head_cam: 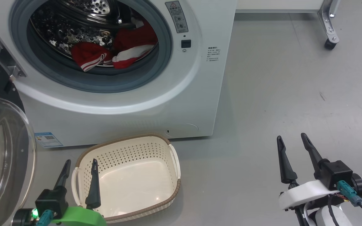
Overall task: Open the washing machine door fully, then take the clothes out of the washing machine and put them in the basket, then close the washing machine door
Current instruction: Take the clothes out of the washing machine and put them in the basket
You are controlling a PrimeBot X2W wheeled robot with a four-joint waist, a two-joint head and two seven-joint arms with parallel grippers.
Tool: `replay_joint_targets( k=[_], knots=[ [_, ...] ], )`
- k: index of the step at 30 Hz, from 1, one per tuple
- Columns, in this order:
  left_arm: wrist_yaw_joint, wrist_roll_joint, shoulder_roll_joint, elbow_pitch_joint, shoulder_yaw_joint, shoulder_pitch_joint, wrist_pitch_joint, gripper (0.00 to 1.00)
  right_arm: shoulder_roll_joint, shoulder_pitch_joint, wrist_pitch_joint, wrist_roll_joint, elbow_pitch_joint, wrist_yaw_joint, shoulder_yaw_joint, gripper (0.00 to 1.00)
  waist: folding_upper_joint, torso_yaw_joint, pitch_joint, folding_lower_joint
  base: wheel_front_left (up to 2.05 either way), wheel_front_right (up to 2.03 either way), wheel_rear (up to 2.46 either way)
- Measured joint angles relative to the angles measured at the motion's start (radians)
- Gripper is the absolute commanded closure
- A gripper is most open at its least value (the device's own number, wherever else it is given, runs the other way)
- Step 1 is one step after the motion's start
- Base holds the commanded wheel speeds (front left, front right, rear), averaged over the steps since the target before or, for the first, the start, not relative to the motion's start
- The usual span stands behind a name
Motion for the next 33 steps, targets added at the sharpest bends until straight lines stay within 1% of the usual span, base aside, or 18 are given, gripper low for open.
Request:
replay_joint_targets(
  k=[13,20,24,26,28,33],
  knots=[
    [0.004,0.010,0.000,-0.002,0.010,0.000,0.000,0.00,0.000,0.000,0.000,0.002,0.000,0.000,0.003,0.00,0.0000,0.000,0.007,0.0000,0.00,0.00,0.00],
    [0.003,0.007,-0.001,0.009,-0.004,-0.001,0.027,0.00,0.001,-0.003,0.000,0.006,0.000,0.005,0.025,0.00,0.0000,-0.009,0.021,0.0000,0.00,0.00,0.00],
    [-0.007,-0.003,-0.002,0.031,-0.013,-0.017,0.050,0.00,0.000,-0.010,0.000,0.005,-0.002,0.009,0.026,0.00,0.0000,-0.016,0.041,0.0000,0.00,0.00,0.00],
    [-0.018,-0.008,-0.002,0.041,-0.016,-0.040,0.057,0.00,0.001,-0.018,0.000,-0.001,-0.007,0.010,0.030,0.00,0.0000,-0.020,0.054,0.0000,0.00,0.00,0.00],
    [-0.031,-0.011,-0.002,0.052,-0.024,-0.069,0.070,0.00,0.000,-0.030,0.000,-0.002,-0.015,0.017,0.032,0.00,0.0000,-0.025,0.069,0.0000,0.00,0.00,0.00],
    [-0.067,-0.038,-0.004,0.100,-0.051,-0.145,0.128,0.00,0.000,-0.052,0.000,-0.005,-0.027,0.018,0.040,0.00,0.0000,-0.041,0.114,0.0000,0.00,0.00,0.00]
  ],
)
